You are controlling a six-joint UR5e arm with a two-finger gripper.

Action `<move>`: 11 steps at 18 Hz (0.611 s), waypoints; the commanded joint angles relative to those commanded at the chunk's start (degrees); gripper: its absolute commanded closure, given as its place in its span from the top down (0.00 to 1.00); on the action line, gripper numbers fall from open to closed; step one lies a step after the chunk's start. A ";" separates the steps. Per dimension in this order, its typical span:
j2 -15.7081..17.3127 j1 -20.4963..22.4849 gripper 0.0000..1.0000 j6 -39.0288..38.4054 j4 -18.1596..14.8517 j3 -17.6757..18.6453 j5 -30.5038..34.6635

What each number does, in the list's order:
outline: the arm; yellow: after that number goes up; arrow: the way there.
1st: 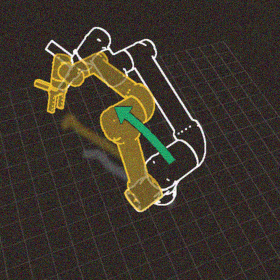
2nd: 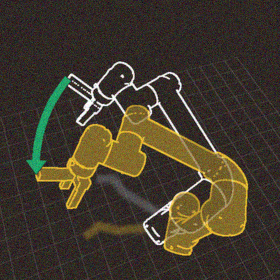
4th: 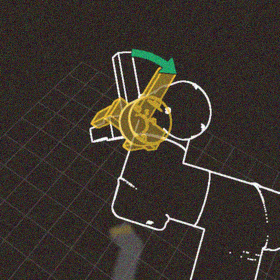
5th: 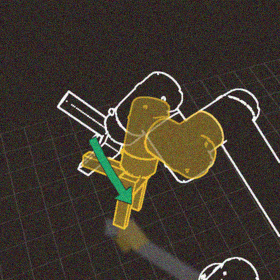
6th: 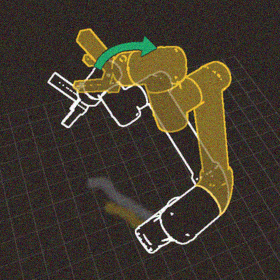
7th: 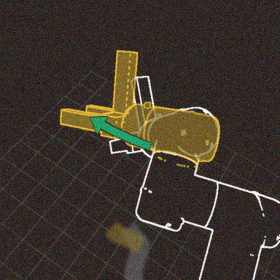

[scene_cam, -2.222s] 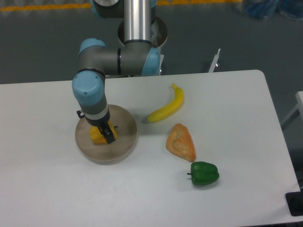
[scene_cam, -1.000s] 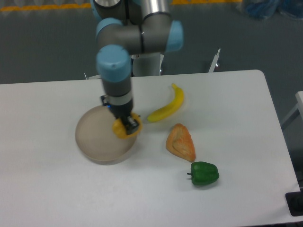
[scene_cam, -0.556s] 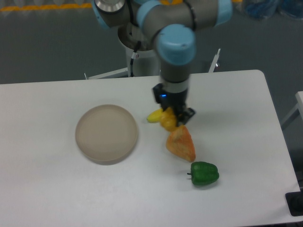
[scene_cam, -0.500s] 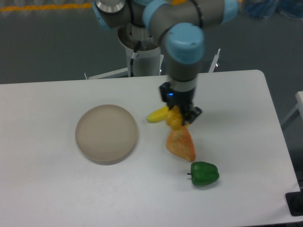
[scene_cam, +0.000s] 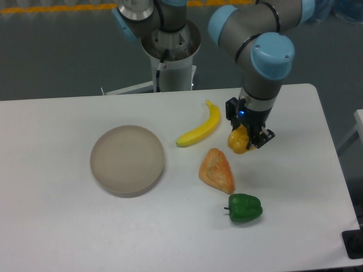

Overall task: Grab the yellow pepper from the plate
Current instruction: 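Hold the yellow pepper raised above the table beside the orange slice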

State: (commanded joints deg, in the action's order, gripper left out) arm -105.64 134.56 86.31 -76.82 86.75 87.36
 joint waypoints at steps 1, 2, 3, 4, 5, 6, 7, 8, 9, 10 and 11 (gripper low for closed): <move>-0.53 0.00 0.04 0.09 -0.09 -0.61 0.26; -0.80 0.00 0.04 0.17 -0.17 -1.23 0.96; -1.15 -0.09 0.04 0.61 -0.18 -1.50 1.75; -1.33 -0.09 0.04 1.66 -0.18 -1.50 2.11; -1.50 0.00 0.04 3.67 -0.09 -1.50 2.20; -1.50 0.00 0.03 4.39 -0.09 -1.59 2.29; -1.59 0.00 0.03 4.57 -0.09 -1.59 2.29; -1.85 0.00 0.03 4.57 -0.09 -1.59 2.29; -2.03 0.00 0.03 4.83 -0.09 -1.59 2.29; -2.12 -0.09 0.03 4.83 0.00 -1.59 2.29; -2.12 -0.09 0.03 4.92 0.09 -1.67 2.29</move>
State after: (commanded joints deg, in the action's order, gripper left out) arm -107.75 134.47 91.23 -76.73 85.08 89.65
